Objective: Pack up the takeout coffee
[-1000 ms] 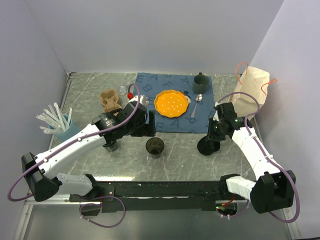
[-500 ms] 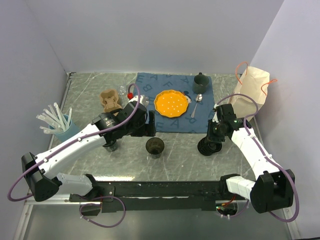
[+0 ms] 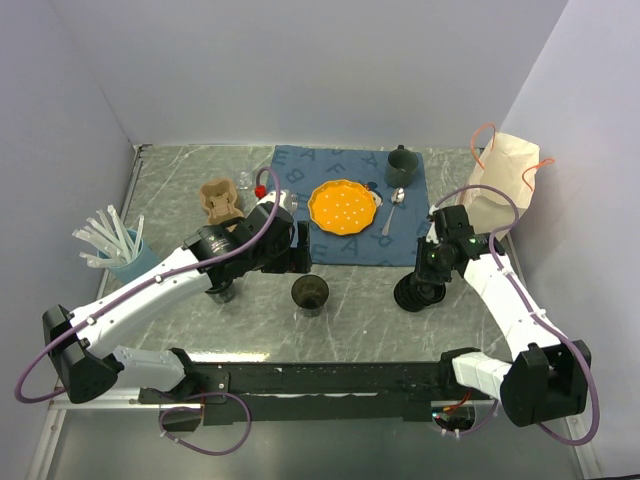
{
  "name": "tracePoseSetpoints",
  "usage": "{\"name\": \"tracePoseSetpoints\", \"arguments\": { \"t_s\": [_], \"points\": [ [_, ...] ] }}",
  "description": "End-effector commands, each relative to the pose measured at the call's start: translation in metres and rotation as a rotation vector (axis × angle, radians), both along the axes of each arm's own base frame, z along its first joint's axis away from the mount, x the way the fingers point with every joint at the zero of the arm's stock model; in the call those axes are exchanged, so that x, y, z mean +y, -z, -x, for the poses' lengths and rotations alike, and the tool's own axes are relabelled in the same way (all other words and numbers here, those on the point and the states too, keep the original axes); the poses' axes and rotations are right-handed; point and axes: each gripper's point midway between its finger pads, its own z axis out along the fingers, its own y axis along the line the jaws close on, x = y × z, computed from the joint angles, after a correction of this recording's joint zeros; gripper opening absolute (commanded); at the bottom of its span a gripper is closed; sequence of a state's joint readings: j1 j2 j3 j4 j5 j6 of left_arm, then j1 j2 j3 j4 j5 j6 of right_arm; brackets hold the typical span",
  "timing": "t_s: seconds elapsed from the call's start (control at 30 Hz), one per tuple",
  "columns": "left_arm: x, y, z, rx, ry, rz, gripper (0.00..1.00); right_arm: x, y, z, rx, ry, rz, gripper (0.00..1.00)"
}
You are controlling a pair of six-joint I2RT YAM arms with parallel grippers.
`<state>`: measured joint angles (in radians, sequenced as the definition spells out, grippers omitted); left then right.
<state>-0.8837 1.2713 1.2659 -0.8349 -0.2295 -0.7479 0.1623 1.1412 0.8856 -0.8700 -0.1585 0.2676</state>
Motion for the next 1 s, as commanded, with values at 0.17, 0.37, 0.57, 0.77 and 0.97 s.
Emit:
{"name": "tracePoseSetpoints", "arguments": {
  "t_s": [0.17,0.37,0.57,0.77,0.97],
  "points": [
    [0.000,-0.016,-0.002,-0.043,0.007,0.040,0.95,-0.005,-0.022,-0.007,-0.051,0.012,0.015,0.23],
    [0.000,-0.018,-0.001,-0.047,0.006,0.049,0.95,-0.006,-0.022,-0.007,-0.051,0.011,0.023,0.25],
    [0.000,-0.019,-0.001,-0.050,0.012,0.046,0.95,-0.003,-0.022,-0.007,-0.050,0.012,0.001,0.22],
    [-0.001,-0.034,-0.005,-0.086,0.018,0.056,0.94,0.000,-0.058,-0.005,-0.091,0.005,-0.021,0.20],
    [-0.025,-0.080,0.000,-0.126,0.095,0.238,0.90,0.032,-0.125,-0.004,-0.279,-0.103,-0.211,0.17]
  ]
}}
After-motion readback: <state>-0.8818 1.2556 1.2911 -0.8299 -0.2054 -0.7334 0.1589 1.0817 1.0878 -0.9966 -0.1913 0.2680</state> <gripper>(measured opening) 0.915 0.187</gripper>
